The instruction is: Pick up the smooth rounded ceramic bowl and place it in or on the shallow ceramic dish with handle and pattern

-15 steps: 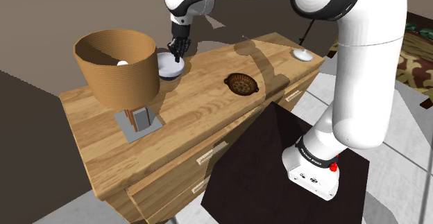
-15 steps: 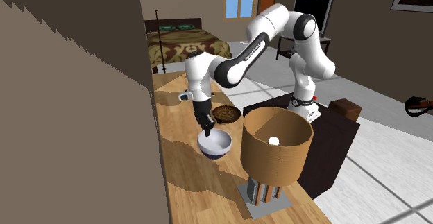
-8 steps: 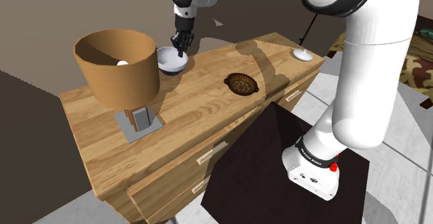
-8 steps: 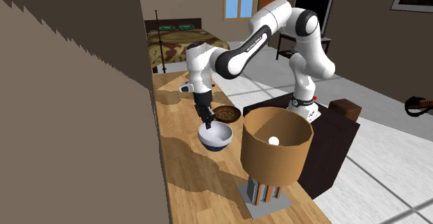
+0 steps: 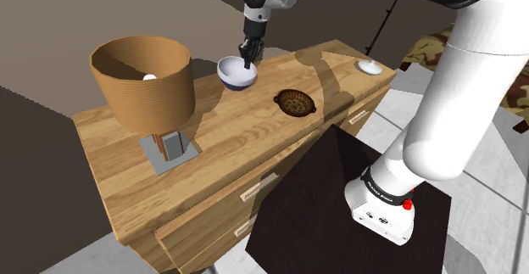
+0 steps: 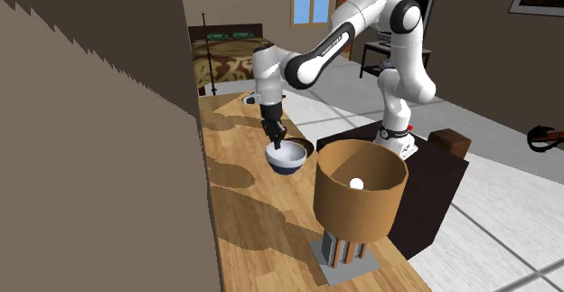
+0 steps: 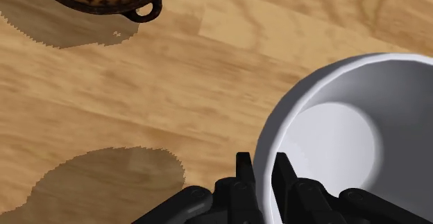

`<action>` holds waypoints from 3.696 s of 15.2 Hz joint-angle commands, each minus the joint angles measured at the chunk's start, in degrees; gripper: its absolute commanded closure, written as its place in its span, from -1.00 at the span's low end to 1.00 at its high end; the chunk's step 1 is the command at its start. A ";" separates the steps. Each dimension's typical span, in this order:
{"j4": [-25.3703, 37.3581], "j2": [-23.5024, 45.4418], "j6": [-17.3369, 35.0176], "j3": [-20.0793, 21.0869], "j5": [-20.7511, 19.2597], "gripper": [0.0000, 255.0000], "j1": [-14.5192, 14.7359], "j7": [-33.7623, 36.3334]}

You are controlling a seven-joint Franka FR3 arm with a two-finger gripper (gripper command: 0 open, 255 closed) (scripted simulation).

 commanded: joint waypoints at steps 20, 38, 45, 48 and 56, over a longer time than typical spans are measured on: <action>-18.91 -17.00 -0.27 -11.73 -4.35 1.00 -13.30 -23.00; -23.69 -7.65 13.16 -11.25 0.31 1.00 -13.56 -27.08; -23.69 -7.65 13.16 -11.25 0.31 1.00 -13.57 -27.07; -23.68 -7.64 13.15 -11.25 0.31 -1.00 -13.57 -27.08; -20.75 -12.05 6.12 -11.93 -2.23 -1.00 -13.59 -25.35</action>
